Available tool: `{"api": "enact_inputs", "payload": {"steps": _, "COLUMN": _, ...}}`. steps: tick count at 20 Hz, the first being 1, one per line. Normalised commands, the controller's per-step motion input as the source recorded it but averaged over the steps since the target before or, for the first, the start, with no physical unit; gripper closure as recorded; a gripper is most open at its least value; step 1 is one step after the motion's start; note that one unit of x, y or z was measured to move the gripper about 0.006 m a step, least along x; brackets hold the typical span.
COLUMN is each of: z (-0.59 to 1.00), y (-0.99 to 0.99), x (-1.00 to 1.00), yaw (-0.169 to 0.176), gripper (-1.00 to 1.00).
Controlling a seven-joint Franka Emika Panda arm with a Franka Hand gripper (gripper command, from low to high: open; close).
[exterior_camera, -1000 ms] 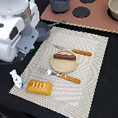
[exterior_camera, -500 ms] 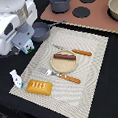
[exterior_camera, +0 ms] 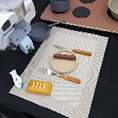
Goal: Interact with the objects in diverse but meaningful ways.
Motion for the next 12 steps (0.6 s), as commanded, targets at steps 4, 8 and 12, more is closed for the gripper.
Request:
{"api": "enact_inputs", "payload": {"steps": 4, "z": -0.07, "y": 0.40, "x": 0.01, "yaw": -0.018, "gripper": -1.00}}
{"api": "enact_inputs", "payload": {"steps": 8, "z": -0.28, "y": 0.13, "x": -0.23, "yaw": -0.041, "gripper": -1.00}}
{"api": "enact_inputs", "payload": {"steps": 12, "z": -0.23, "y": 0.04, "x": -0.34, "yaw": -0.118, "gripper": -1.00}}
